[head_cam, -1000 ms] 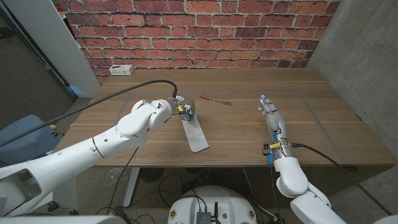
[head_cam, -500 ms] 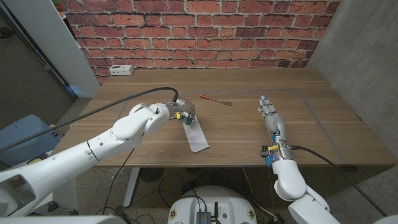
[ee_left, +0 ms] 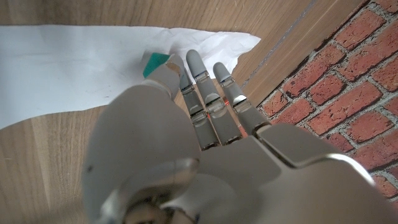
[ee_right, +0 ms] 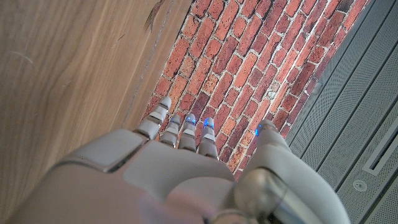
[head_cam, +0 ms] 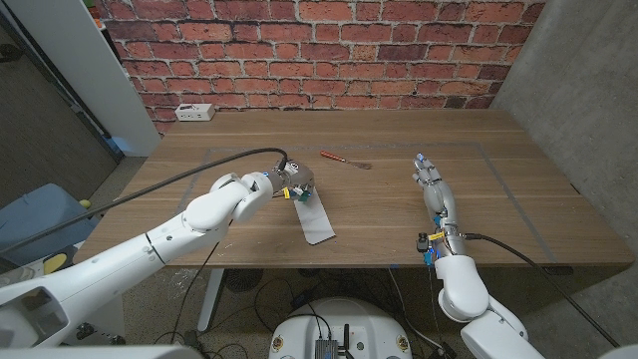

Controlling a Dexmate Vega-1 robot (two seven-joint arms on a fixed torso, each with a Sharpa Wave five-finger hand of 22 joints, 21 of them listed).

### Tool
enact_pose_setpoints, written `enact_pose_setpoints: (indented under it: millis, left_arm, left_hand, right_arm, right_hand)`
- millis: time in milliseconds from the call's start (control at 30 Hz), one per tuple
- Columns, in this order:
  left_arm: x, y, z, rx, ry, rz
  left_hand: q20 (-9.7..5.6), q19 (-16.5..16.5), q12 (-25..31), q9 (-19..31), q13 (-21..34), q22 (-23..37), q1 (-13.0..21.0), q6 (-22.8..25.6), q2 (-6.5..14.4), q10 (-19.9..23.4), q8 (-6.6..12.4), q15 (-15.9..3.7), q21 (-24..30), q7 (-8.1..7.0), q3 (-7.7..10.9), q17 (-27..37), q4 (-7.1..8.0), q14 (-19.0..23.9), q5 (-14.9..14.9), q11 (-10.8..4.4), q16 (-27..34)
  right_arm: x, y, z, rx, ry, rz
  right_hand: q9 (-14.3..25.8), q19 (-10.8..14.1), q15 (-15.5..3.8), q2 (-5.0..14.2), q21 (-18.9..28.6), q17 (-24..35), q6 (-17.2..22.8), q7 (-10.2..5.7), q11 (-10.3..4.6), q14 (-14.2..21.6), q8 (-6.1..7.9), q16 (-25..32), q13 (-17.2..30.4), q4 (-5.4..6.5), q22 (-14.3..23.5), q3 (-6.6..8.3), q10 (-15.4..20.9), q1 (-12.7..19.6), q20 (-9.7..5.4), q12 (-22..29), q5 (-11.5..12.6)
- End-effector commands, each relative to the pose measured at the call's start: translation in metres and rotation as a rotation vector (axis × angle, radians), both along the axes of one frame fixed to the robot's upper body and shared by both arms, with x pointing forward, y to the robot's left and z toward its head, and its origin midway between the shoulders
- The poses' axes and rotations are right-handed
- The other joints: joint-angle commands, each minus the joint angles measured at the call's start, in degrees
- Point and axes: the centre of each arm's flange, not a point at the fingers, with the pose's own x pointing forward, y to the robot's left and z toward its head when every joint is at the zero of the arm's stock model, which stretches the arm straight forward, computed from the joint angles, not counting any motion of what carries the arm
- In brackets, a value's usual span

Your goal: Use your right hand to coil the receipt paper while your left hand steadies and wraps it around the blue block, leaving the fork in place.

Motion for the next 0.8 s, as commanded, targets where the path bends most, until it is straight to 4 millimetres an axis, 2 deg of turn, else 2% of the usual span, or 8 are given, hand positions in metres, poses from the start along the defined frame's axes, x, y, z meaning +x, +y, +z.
enact_pose_setpoints:
  millis: [33, 267, 333, 367, 533, 600, 667, 800]
  left_arm:
    - [0.008, -0.005, -0.005, -0.001, -0.033, -0.027]
    - [0.010, -0.011, -0.006, -0.003, -0.006, -0.032]
    - [0.010, -0.012, -0.005, 0.001, 0.005, -0.029]
    - [0.010, -0.012, -0.005, 0.003, 0.009, -0.029]
    - [0.010, -0.015, -0.003, 0.022, 0.041, -0.015]
    - [0.010, -0.015, -0.003, 0.026, 0.042, -0.012]
    - [0.011, -0.016, -0.002, 0.032, 0.053, -0.001]
    - [0.014, -0.017, 0.000, 0.049, 0.072, 0.021]
  left_hand:
    - [-0.26, -0.2, -0.1, 0.3, 0.3, 0.2, 0.1, 2.9, 0.6, 4.3, -0.10, -6.07, 0.5, 2.97, -0.39, 0.3, -0.01, 0.1, 0.2, -4.15, 0.3]
    - [-0.35, 0.5, -0.3, 0.1, 0.4, 0.0, -1.2, 2.5, 0.8, 4.8, -0.43, -5.72, 1.1, 3.44, -1.34, -0.1, 0.94, 0.9, 0.4, -4.06, 0.2]
    - [-0.34, 0.5, 0.0, 0.0, 0.4, -0.1, -1.7, 2.5, 1.0, 5.9, -0.53, -5.76, 1.2, 3.62, -1.49, -0.2, 1.16, 1.5, 0.4, -3.79, 0.3]
    - [-0.41, 0.6, 0.6, -0.1, 0.6, -0.2, -1.9, 2.6, 1.1, 7.4, -0.63, -5.84, 1.4, 3.66, -1.57, -0.1, 1.14, 2.9, 0.5, -3.95, 0.7]
    - [-0.68, 0.8, 1.5, -0.3, 1.2, -0.3, -2.5, 3.0, 1.3, 9.2, -0.74, -5.46, 1.7, 4.40, -1.63, -0.2, 1.27, 4.6, 0.6, -4.43, 0.9]
    - [-0.65, 0.7, 1.7, -0.4, 1.5, -0.4, -3.8, 3.1, 0.9, 9.4, -0.87, -5.27, 1.7, 4.92, -2.13, -0.4, 1.82, 4.8, 0.5, -4.47, 0.6]
    - [-0.52, 0.4, 1.5, -0.5, 1.7, -0.4, -4.1, 3.1, 0.8, 8.7, -0.96, -5.40, 1.7, 4.94, -2.17, -0.6, 1.79, 4.6, 0.6, -4.04, 0.2]
    - [-0.42, 0.3, 1.4, -0.5, 1.9, -0.5, -4.5, 3.3, 0.6, 8.4, -1.04, -5.43, 1.8, 5.18, -2.21, -0.9, 1.75, 4.5, 0.6, -4.09, -0.3]
  right_arm:
    - [0.002, -0.002, 0.001, 0.005, 0.007, -0.006]
    - [0.005, -0.005, 0.001, 0.010, 0.004, -0.004]
    - [0.007, -0.005, 0.001, 0.011, 0.004, -0.002]
    - [0.007, -0.005, 0.002, 0.011, 0.003, -0.003]
    - [0.010, -0.006, 0.003, 0.012, 0.004, -0.002]
    - [0.011, -0.006, 0.004, 0.010, 0.003, -0.001]
    - [0.012, -0.006, 0.005, 0.011, 0.003, -0.002]
    - [0.014, -0.007, 0.007, 0.012, 0.003, -0.003]
  right_hand:
    - [0.2, 0.5, 0.33, 0.09, 0.2, 0.1, 0.5, 0.01, 0.09, 0.3, -0.08, -0.1, 0.2, -0.34, 0.2, 0.14, 0.5, 0.1, 0.13, -0.1, -0.2]
    - [0.2, 0.5, 0.31, 0.07, 0.2, 0.1, 0.5, 0.04, 0.19, 0.3, -0.08, -0.1, 0.2, -0.36, 0.2, 0.15, 0.5, 0.1, 0.11, -0.1, -0.2]
    - [0.2, 0.5, 0.32, 0.07, 0.2, 0.1, 0.5, 0.02, 0.20, 0.3, -0.07, -0.1, 0.2, -0.37, 0.2, 0.15, 0.5, 0.1, 0.10, -0.1, -0.2]
    - [0.2, 0.5, 0.36, 0.06, 0.2, 0.1, 0.5, 0.01, 0.15, 0.3, -0.08, -0.1, 0.2, -0.37, 0.2, 0.15, 0.5, 0.0, 0.10, -0.1, -0.2]
    - [0.2, 0.6, 0.39, 0.07, 0.2, 0.1, 0.5, -0.03, 0.09, 0.3, -0.08, -0.1, 0.2, -0.40, 0.2, 0.17, 0.5, 0.0, 0.14, -0.1, -0.2]
    - [0.2, 0.6, 0.40, 0.07, 0.2, 0.1, 0.5, -0.03, 0.10, 0.3, -0.09, -0.1, 0.2, -0.39, 0.2, 0.17, 0.5, 0.0, 0.11, -0.1, -0.2]
    - [0.2, 0.6, 0.41, 0.07, 0.2, 0.1, 0.5, 0.02, 0.10, 0.3, -0.09, -0.1, 0.2, -0.39, 0.2, 0.17, 0.5, 0.0, 0.14, -0.1, -0.2]
    - [0.2, 0.6, 0.36, 0.10, 0.2, 0.1, 0.4, -0.01, 0.11, 0.3, -0.11, -0.1, 0.2, -0.38, 0.2, 0.19, 0.5, 0.0, 0.12, -0.2, -0.2]
